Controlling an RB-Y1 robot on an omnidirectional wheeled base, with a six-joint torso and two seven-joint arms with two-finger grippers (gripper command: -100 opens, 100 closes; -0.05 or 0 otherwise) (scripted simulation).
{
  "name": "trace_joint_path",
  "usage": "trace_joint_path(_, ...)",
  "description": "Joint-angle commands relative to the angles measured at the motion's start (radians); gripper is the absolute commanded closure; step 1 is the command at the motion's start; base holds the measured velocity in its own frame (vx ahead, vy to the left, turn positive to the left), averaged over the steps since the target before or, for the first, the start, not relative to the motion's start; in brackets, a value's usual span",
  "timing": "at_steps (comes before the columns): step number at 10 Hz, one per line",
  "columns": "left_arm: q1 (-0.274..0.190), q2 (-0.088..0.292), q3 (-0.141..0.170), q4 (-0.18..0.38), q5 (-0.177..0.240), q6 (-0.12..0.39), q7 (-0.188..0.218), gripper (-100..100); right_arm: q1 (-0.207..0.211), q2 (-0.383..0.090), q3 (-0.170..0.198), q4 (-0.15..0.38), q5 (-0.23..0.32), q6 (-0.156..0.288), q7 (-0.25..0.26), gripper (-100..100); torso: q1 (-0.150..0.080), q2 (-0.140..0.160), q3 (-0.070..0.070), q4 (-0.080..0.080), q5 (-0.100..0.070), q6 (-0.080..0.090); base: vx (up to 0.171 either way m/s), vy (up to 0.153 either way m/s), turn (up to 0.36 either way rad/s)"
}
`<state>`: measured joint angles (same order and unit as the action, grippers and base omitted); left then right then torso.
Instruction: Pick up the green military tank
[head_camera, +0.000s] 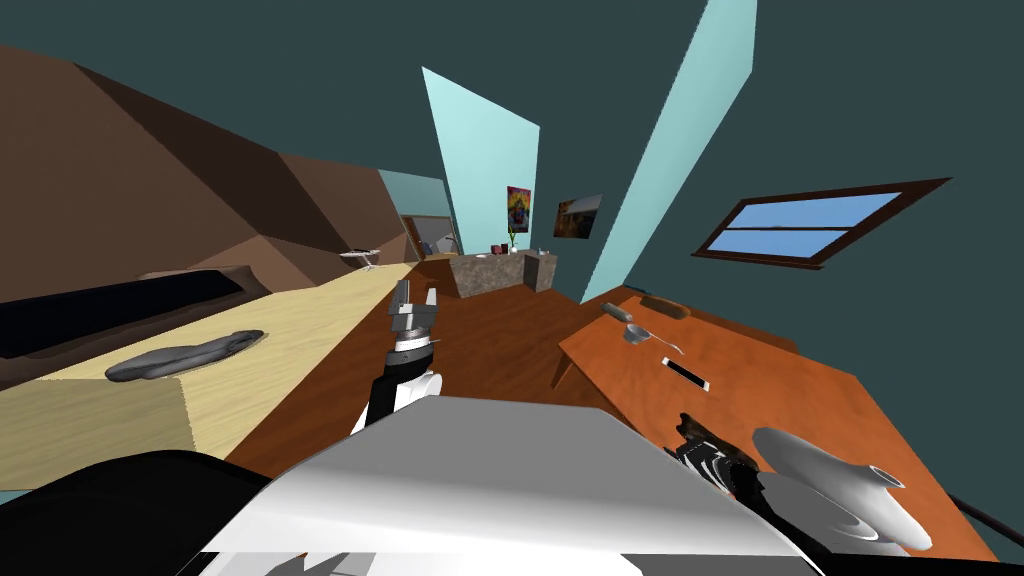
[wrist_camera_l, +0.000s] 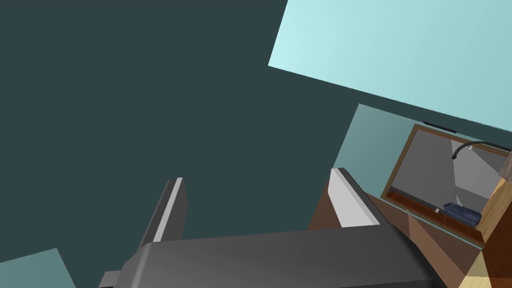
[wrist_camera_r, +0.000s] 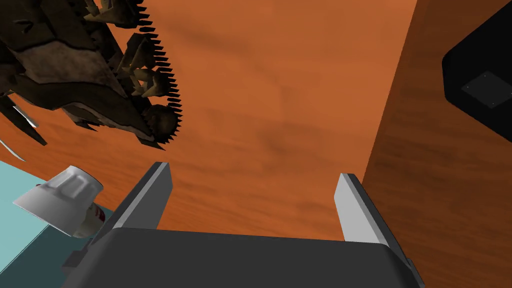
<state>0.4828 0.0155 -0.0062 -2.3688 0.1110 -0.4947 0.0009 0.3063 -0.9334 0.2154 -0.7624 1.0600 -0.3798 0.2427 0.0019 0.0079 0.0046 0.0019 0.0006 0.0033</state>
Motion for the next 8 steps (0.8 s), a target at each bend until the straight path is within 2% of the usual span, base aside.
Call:
trace_joint_path(1,0.000,0.000,0.000,0.000,0.000,0.000,0.000,0,-0.022,0.010,-0.005,0.015,-0.048,0.023,-0.009,-100,0.000,0.000,0.000,0.000,0.000,0.000,-0.102,0.014,-0.044)
trace_joint_path(2,0.000,0.000,0.000,0.000,0.000,0.000,0.000,0,-0.046,0.017,-0.007,0.009,-0.077,0.071,-0.049,-100,0.000,0.000,0.000,0.000,0.000,0.000,-0.124,-0.008,-0.092)
trace_joint_path(3,0.000,0.000,0.000,0.000,0.000,0.000,0.000,0,-0.046,0.017,-0.007,0.009,-0.108,0.072,-0.049,-100,-0.001,0.001,0.000,0.000,0.000,0.000,-0.107,-0.015,-0.036)
trace_joint_path(4,0.000,0.000,0.000,0.000,0.000,0.000,0.000,0,-0.072,0.025,-0.009,0.002,-0.137,0.114,-0.091,-100,-0.002,0.000,0.000,0.000,0.000,0.000,-0.122,-0.007,-0.062)
trace_joint_path(6,0.000,0.000,0.000,0.000,0.000,0.000,0.000,0,-0.072,0.025,-0.009,0.002,-0.179,0.124,-0.091,-100,-0.001,0.000,0.000,0.000,0.000,0.000,-0.074,-0.005,-0.021)
trace_joint_path(7,0.000,0.000,0.000,0.000,0.000,0.000,0.000,0,-0.099,0.033,-0.014,-0.005,-0.220,0.162,-0.125,-100,-0.001,-0.003,-0.001,0.000,0.000,0.000,-0.082,-0.014,-0.068)
trace_joint_path(8,0.000,0.000,0.000,0.000,0.000,0.000,0.000,0,-0.099,0.033,-0.014,-0.005,-0.247,0.177,-0.136,-100,-0.002,-0.002,-0.001,0.000,0.000,0.000,-0.090,-0.018,-0.037)
